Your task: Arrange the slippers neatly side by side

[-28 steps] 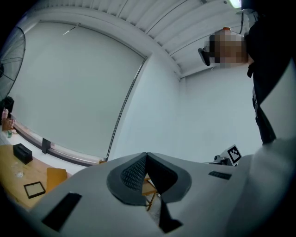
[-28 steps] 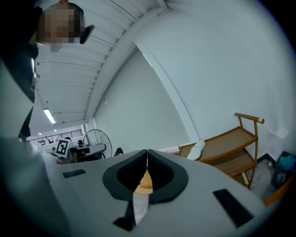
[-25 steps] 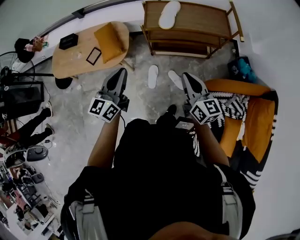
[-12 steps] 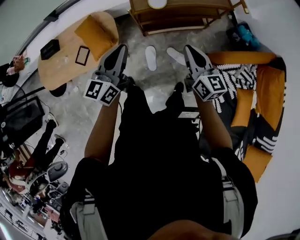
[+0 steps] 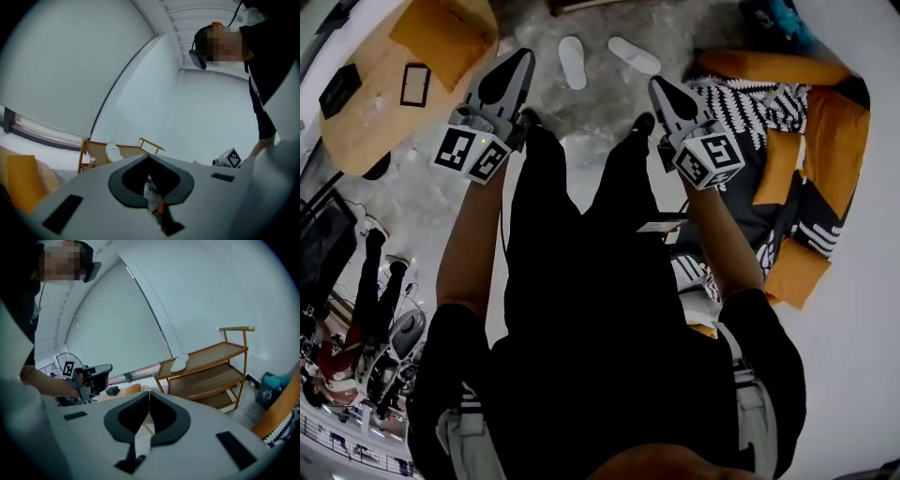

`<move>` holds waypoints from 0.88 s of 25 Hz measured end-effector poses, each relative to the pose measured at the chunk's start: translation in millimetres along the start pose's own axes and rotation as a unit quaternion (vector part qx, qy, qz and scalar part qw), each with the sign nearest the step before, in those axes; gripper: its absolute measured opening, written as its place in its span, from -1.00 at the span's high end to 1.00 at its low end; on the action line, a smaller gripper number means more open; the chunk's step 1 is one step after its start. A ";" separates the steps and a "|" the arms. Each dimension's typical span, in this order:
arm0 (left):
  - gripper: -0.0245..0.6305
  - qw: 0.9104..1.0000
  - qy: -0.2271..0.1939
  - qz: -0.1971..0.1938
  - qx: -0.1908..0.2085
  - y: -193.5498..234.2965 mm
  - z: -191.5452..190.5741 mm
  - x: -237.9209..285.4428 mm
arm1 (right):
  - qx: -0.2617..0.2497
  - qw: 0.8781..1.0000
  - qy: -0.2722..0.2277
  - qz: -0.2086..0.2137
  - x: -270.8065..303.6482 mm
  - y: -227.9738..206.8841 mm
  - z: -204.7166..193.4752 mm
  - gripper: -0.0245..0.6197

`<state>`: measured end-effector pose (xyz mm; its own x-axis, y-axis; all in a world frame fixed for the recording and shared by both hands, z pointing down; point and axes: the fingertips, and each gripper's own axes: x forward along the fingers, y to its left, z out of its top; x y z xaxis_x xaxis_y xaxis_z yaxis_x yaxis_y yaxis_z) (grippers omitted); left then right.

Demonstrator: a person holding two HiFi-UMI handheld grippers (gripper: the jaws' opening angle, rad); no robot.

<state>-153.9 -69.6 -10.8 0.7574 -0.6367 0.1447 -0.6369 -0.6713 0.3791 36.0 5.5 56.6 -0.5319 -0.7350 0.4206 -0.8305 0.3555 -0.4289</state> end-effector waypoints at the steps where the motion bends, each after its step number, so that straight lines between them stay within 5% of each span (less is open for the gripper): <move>1: 0.88 1.000 0.009 0.006 0.007 2.9 -14.1 1.4 | 0.004 1.000 0.011 -0.002 -0.6 -8.0 -10.2 0.82; 9: 0.88 0.997 0.049 0.053 -0.023 37.6 -112.2 6.4 | -0.005 0.999 0.036 -0.013 28.2 -63.7 -64.8 0.82; 22: 0.88 0.990 0.142 0.016 -0.011 78.7 -263.3 50.8 | -0.084 0.992 0.093 -0.001 93.8 -125.8 -183.1 0.82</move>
<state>-127.6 -54.8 267.1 0.7488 -0.5229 0.4073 -0.6603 -0.6423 0.3891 60.2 -2.4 296.4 -0.5386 -0.6222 0.5681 -0.8392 0.4564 -0.2959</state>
